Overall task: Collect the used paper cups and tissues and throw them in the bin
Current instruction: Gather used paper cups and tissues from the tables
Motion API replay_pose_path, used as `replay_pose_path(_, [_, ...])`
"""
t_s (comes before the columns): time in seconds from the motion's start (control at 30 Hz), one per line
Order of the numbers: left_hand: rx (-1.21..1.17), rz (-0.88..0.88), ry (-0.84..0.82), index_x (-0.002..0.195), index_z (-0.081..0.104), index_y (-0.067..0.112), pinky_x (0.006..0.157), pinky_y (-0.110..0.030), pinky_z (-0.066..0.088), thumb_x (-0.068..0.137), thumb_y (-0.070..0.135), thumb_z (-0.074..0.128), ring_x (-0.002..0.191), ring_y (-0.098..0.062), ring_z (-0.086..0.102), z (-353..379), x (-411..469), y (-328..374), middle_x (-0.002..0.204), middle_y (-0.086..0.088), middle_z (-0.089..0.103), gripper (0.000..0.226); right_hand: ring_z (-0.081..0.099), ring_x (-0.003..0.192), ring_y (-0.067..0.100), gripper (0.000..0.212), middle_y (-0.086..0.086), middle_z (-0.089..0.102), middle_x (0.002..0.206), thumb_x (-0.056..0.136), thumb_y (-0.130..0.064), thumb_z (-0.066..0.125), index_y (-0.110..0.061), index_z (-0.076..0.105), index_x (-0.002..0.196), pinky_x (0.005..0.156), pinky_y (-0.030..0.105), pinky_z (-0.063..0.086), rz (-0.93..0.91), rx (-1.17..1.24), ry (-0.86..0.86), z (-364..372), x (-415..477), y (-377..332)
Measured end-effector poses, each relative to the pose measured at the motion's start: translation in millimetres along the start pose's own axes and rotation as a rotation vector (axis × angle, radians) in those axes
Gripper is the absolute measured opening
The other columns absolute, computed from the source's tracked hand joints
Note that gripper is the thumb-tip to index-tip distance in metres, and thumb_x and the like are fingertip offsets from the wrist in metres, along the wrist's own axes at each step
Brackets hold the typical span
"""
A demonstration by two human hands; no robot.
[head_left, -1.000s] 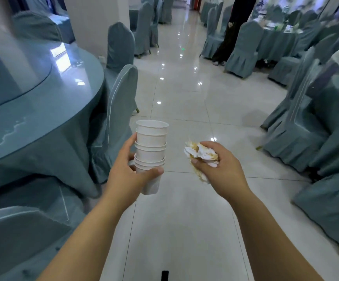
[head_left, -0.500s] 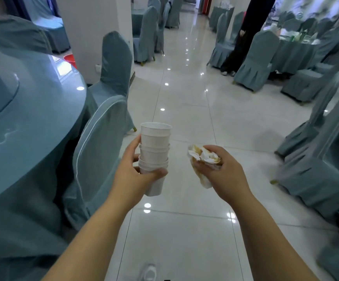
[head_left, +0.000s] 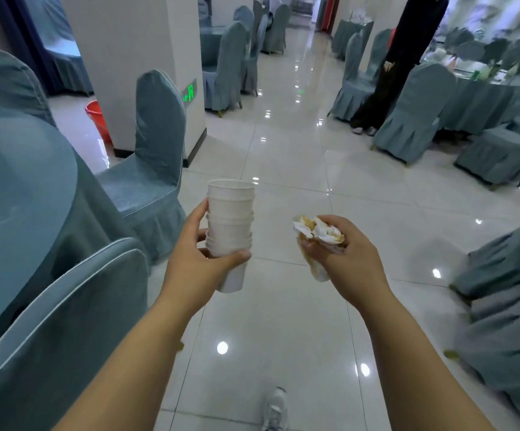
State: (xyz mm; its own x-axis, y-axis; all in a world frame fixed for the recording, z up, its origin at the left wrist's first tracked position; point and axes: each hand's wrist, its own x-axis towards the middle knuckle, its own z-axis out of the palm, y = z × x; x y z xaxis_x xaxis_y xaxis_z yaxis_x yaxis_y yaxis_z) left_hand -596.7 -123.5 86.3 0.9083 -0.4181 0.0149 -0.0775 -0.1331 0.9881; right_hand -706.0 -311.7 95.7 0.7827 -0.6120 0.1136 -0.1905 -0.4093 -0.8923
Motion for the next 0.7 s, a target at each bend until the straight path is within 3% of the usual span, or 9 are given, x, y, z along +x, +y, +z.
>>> replay_pose_path(0.13, [-0.017,-0.018,0.048,0.134,0.027,0.053,0.056,-0.007,0.04,0.072,0.016,0.08,0.085,0.011,0.051,42,90,7,0.107,0.024,0.048,0.09,0.058,0.088,-0.008,0.026,-0.019,0.065,0.097,0.081,-0.031,0.074,-0.047,0.059,0.095,0.061,0.004,0.042,-0.012,0.011,-0.072,-12,110,15])
replay_pose_path(0.27, [-0.037,-0.028,0.099,0.135,0.027,0.05,0.059,-0.007,0.04,0.072,0.016,0.079,0.087,0.01,0.047,71,174,13,0.116,0.018,0.045,0.089,0.059,0.095,0.001,0.028,-0.015,0.064,0.103,0.081,-0.034,0.073,-0.04,0.062,0.106,0.07,0.017,0.044,-0.031,0.012,-0.109,-16,213,23])
replay_pose_path(0.47, [-0.05,-0.084,0.224,0.141,0.028,0.045,0.067,-0.012,0.041,0.072,0.014,0.079,0.086,0.01,0.046,85,284,0,0.111,0.021,0.046,0.091,0.059,0.094,0.0,0.027,-0.02,0.063,0.1,0.083,-0.03,0.072,-0.046,0.058,0.099,0.068,0.016,0.043,-0.059,-0.005,-0.245,10,341,31])
replay_pose_path(0.57, [-0.079,-0.093,0.263,0.14,0.03,0.046,0.061,-0.01,0.042,0.072,0.012,0.079,0.086,0.007,0.049,87,351,-5,0.103,0.027,0.048,0.091,0.06,0.095,0.004,0.026,-0.018,0.065,0.099,0.082,-0.029,0.073,-0.046,0.059,0.097,0.07,0.021,0.045,-0.076,0.004,-0.255,29,410,34])
replay_pose_path(0.7, [-0.127,-0.058,0.275,0.137,0.035,0.046,0.07,-0.015,0.047,0.068,0.011,0.083,0.096,0.002,0.055,85,458,-13,0.119,0.014,0.054,0.091,0.06,0.091,0.001,0.026,-0.018,0.064,0.097,0.083,-0.026,0.072,-0.042,0.06,0.1,0.065,0.017,0.042,-0.106,0.004,-0.257,55,509,30])
